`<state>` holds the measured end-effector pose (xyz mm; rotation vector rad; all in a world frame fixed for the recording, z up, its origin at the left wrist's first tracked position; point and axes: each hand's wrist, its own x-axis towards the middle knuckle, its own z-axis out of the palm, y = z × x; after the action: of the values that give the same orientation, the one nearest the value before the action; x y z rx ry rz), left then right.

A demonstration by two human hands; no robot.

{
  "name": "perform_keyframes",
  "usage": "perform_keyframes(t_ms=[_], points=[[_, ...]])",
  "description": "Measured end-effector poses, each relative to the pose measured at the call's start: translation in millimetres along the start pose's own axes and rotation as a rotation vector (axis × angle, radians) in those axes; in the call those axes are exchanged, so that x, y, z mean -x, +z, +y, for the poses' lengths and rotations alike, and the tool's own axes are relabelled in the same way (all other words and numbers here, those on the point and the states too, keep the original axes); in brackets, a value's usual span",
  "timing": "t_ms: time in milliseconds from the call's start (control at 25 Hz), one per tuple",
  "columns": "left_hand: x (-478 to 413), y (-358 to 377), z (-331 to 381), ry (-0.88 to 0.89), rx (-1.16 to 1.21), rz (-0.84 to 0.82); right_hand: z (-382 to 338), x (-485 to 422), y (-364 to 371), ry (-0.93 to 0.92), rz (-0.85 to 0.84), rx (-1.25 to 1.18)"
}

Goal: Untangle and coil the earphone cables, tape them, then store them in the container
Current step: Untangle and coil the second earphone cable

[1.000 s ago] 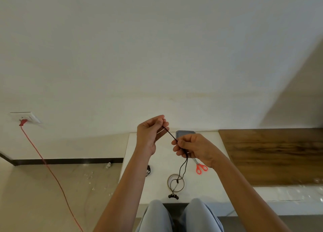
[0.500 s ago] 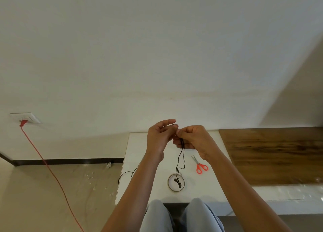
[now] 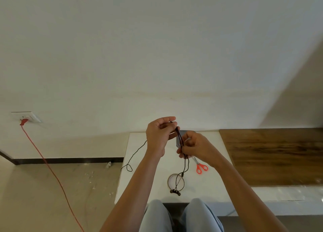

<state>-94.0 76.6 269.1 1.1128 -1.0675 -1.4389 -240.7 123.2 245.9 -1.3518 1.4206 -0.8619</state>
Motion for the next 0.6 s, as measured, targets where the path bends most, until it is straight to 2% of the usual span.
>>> perform_keyframes(t_ms=[160, 360, 480, 600], points=[[-2, -2, 22, -0.003, 0.17, 0.012, 31, 0, 5, 0.035, -0.122, 0.088], [-11, -13, 53, 0.09, 0.256, 0.019, 85, 8, 18, 0.021, -0.256, -0.018], [-13, -15, 59, 0.124, 0.216, -0.005, 112, 9, 26, 0.066, -0.148, 0.011], [-12, -15, 57, 0.118, 0.215, -0.011, 132, 4, 32, 0.103, -0.041, 0.155]])
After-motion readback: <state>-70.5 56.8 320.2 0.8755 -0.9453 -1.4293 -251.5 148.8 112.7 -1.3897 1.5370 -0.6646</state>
